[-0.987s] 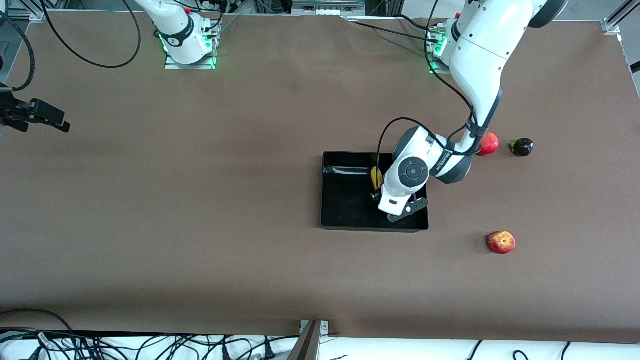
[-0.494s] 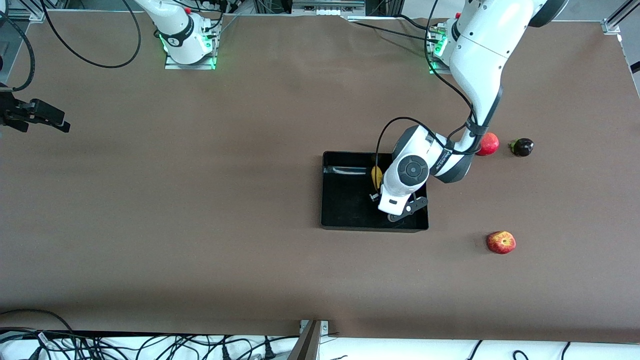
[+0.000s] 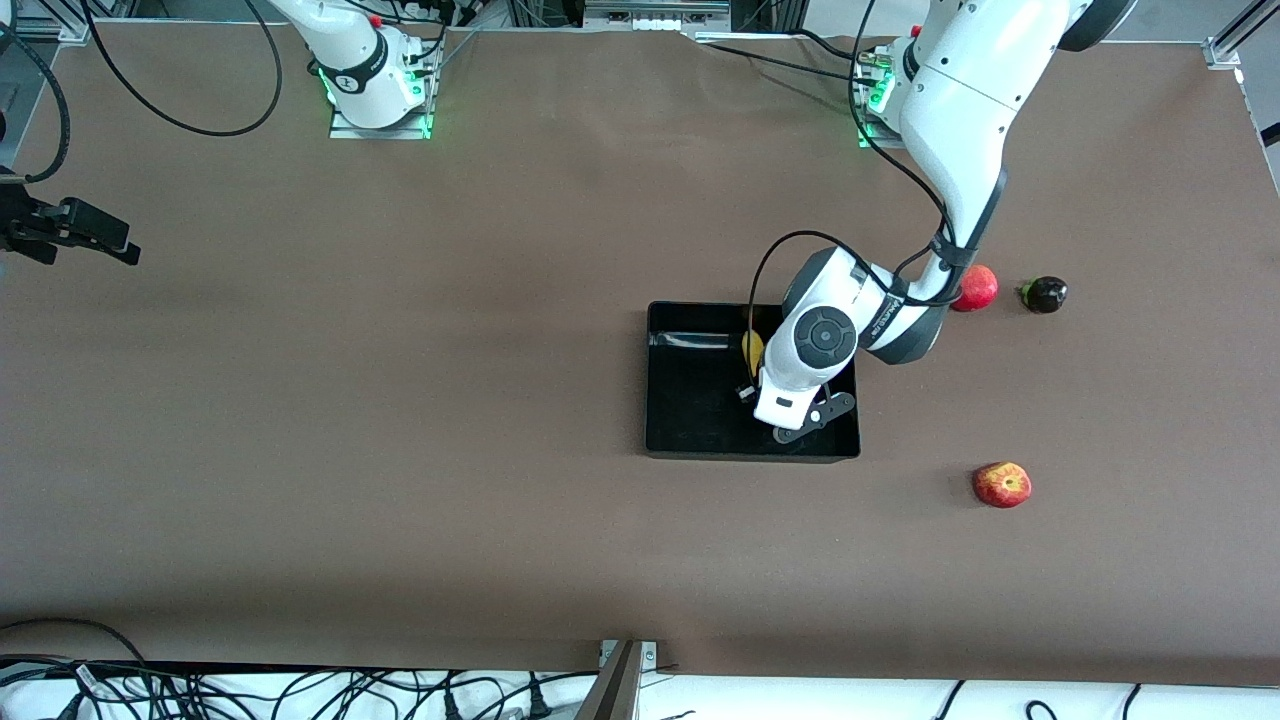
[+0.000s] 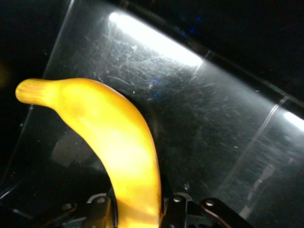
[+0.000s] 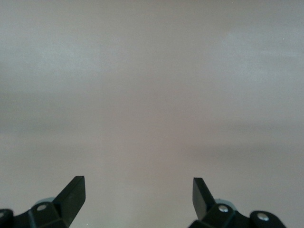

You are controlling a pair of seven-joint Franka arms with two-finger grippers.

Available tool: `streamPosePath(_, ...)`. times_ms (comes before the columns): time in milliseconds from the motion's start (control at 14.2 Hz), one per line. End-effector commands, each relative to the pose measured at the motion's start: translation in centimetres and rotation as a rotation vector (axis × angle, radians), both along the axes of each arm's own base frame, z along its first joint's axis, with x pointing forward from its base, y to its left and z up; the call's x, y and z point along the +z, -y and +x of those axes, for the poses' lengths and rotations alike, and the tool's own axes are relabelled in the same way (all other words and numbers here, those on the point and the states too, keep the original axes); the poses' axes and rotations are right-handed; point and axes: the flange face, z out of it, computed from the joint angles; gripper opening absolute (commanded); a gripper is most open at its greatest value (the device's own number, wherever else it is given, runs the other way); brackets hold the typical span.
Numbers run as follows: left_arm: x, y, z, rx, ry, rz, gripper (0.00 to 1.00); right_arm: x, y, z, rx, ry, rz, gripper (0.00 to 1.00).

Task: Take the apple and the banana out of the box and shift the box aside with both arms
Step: 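Grasp the yellow banana with the left gripper and lift it, then place the banana beside the apple while the right gripper reaches the tray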

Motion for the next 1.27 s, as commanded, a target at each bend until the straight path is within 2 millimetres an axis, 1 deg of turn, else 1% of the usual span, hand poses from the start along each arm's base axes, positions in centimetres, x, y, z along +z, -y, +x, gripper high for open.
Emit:
streamPosePath(0, 5.6, 0.2, 1.7, 0.011, -0.033, 0.027, 0.0, 0.4, 0.2, -0.1, 0.001, 0.001, 0.017, 1.0)
streamPosePath(71, 6.9, 0.1, 1.9, 0.009, -0.071, 0.043, 0.0, 0.4, 0.2, -0.1, 0.001, 0.002, 0.017, 1.0)
streamPosePath(141, 8.6, -0.2, 1.8, -0.005, -0.097, 0.057, 0.0, 0.4, 0.2, -0.1, 0.001, 0.002, 0.017, 1.0)
streamPosePath(212, 10.2, -0.9, 1.7, -0.021, -0.117, 0.064, 0.0, 0.4, 0.2, -0.1, 0.001, 0.002, 0.017, 1.0)
streamPosePath(353, 13.8, -4.2, 2.3, -0.076, -0.135, 0.036, 0.0, 0.5, 0.2, -0.1, -0.011, 0.003, 0.015, 1.0)
streamPosePath(423, 15.5, -6.4, 2.7, -0.094, -0.145, 0.034, 0.0, 0.4, 0.2, -0.1, -0.011, -0.003, 0.015, 1.0)
streamPosePath(564, 18.0, -12.0, 3.5, -0.155, -0.171, 0.014, 0.0, 0.2, 0.2, -0.1, 0.004, -0.008, 0.016, 1.0)
streamPosePath(635, 18.7, -16.0, 4.1, -0.193, -0.188, -0.005, 0.0, -0.8, 0.3, 0.3, 0.004, -0.026, 0.018, 1.0)
streamPosePath(705, 18.9, -19.7, 4.5, -0.239, -0.206, -0.024, 0.0, -2.3, 0.0, 0.9, 0.016, -0.053, 0.02, 1.0)
streamPosePath(776, 18.7, -23.9, 5.0, -0.296, -0.209, -0.04, 0.0, -3.1, -0.3, 1.2, 0.019, -0.07, 0.021, 1.0)
streamPosePath(846, 18.3, -27.5, 5.4, -0.363, -0.208, -0.026, 0.0, -3.3, -0.8, 1.2, 0.024, -0.078, 0.022, 1.0)
streamPosePath(987, 16.6, -34.0, 6.6, -0.444, -0.169, 0.004, 0.0, -3.6, -3.7, 1.2, 0.056, -0.108, 0.023, 1.0)
streamPosePath(1128, 14.2, -37.1, 7.8, -0.478, -0.106, 0.013, 0.0, -4.8, -7.5, 2.3, 0.028, -0.117, 0.006, 1.0)
streamPosePath(1199, 12.8, -37.6, 8.4, -0.492, -0.085, 0.036, 0.0, -5.6, -9.5, 3.4, 0.0, -0.113, 0.001, 1.0)
